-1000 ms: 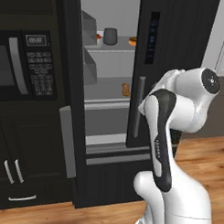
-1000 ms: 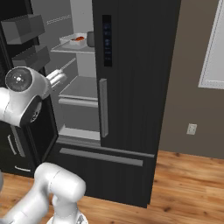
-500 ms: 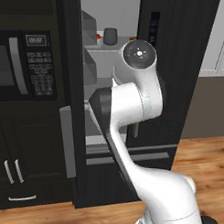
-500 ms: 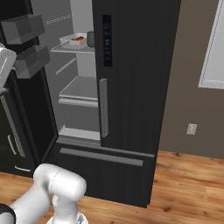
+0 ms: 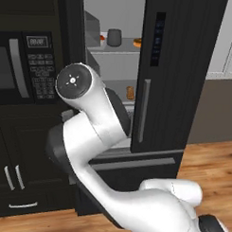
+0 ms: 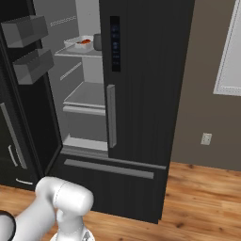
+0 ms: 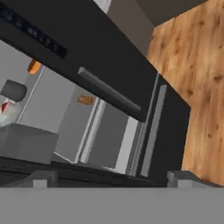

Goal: Place the tupperware on the top shelf of the fridge. Make space for the tupperware among the existing items by rearranging them on the shelves if needed. Close the fridge door when finished.

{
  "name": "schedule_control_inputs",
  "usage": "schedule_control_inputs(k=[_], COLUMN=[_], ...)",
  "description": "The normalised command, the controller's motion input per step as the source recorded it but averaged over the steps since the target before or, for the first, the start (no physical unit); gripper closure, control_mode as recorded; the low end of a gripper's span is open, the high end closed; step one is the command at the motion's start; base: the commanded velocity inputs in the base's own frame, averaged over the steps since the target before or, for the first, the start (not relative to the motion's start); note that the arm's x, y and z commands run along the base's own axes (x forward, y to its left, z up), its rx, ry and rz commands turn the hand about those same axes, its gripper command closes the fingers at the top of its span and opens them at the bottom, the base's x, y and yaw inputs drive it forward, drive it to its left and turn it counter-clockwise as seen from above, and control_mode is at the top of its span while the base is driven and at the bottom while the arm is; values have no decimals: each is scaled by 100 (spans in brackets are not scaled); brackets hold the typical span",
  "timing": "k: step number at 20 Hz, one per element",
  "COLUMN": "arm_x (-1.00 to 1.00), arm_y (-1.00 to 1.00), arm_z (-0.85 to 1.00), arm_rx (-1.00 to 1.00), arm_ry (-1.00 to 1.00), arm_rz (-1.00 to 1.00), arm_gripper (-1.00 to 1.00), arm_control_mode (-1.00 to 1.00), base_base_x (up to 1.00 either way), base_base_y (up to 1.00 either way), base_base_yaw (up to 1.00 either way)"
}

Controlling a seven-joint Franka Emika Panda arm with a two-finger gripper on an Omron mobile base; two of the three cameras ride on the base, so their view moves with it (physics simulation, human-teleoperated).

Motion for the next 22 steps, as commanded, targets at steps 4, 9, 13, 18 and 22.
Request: schedule_control_inputs(k=[4,9,13,18,22], arm_x=[38,25,8,49,37], arm_y=[100,100,95,42,6], arm_z=[-93,-84,-21,-11,-24], arm_rx=[-69,-65,-53,-34,-21], arm_ry=[42,41,40,26,13], arm_rz=[26,25,20,2,-5], arm_gripper=[-100,-100,-100,-100,-100], arm_control_mode=[-100,-100,-100,-100,-100], base_base_x=[0,0,0,0,0], base_base_y=[0,0,0,0,0], base_base_yaw=[0,0,0,0,0])
